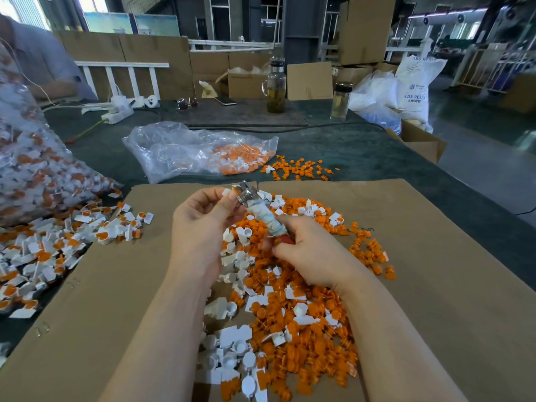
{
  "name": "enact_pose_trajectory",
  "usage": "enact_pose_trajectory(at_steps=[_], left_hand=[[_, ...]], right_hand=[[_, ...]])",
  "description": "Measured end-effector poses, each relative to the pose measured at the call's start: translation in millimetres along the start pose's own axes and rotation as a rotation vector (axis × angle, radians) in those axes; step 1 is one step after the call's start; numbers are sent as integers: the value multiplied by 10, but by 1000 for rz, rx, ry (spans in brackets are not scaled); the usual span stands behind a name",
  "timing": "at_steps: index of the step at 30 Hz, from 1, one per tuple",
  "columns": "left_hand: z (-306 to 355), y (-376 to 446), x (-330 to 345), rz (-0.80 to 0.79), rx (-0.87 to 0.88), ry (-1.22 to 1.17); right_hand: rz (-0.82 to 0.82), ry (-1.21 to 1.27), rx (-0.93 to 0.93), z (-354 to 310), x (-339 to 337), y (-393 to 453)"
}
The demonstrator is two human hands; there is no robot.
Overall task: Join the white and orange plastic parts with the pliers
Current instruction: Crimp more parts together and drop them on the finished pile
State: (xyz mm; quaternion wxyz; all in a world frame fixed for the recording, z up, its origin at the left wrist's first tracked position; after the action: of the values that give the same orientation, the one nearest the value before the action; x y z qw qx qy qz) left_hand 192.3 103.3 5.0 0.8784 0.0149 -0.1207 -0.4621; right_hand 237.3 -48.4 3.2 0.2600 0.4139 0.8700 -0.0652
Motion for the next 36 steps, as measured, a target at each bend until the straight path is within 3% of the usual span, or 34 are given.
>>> enact_pose_trajectory(at_steps=[5, 12, 18, 24, 27, 32, 36], left_hand=[[-17, 2, -2, -1, -26, -5], [-55, 0, -18, 45, -152, -87], [-145, 113, -337, 347, -459, -437], [-149, 184, -685, 595, -478, -634], [-85, 177, -645, 527, -402, -424], [-12, 41, -207, 208, -152, 137], [-42, -85, 115, 78, 52, 516]], right_hand=[[35, 138, 25, 27, -19, -12], [271, 94, 31, 131, -146, 14], [433, -131, 138, 287, -256, 42], [362, -321, 213, 351, -240, 40], [346, -344, 169, 309, -183, 54], [430, -135, 41, 176, -147, 67], [499, -5, -36, 94, -139, 50]])
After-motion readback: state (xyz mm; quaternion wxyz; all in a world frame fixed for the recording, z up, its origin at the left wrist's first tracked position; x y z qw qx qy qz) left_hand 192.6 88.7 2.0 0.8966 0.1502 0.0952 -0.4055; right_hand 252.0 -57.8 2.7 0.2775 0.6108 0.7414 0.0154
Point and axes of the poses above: each hand's wrist, its own y-axis towards the middle knuckle, its own x-axis out of the palm, z = x × y, the point moved 3 cm from there along y, towards the middle knuckle, and after that the axes turned 8 degrees about y, right-handed, at the moved point
